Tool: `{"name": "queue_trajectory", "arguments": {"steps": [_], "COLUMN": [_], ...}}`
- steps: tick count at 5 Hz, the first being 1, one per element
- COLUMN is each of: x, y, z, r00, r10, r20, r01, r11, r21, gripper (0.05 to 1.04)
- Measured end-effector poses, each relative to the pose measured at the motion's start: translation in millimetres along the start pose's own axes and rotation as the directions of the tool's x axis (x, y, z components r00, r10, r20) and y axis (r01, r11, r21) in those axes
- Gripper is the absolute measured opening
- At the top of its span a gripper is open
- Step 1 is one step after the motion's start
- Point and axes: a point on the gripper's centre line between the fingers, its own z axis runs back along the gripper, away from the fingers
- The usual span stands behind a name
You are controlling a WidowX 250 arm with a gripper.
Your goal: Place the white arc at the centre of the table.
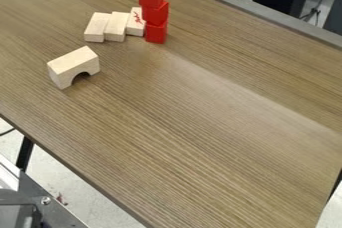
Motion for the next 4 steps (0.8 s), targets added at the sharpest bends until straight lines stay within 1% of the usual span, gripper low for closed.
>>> {"name": "queue_trajectory", "arguments": {"steps": [1, 2, 3, 4], "x": [-19.0, -43.2, -66.7, -88.0], "y": [-3.0, -8.7, -18.6, -32.0], "z": [11.8, 10.2, 11.9, 3.6], "r00": [0.996, 0.987, 0.978, 0.975], "r10": [-0.087, -0.141, -0.171, -0.166], "r20": [-0.027, -0.074, -0.122, -0.147], "r01": [0.086, 0.135, 0.158, 0.151], "r11": [0.996, 0.988, 0.982, 0.983], "r21": [-0.034, -0.08, -0.105, -0.105], "gripper": [1.0, 1.0, 1.0, 1.0]}}
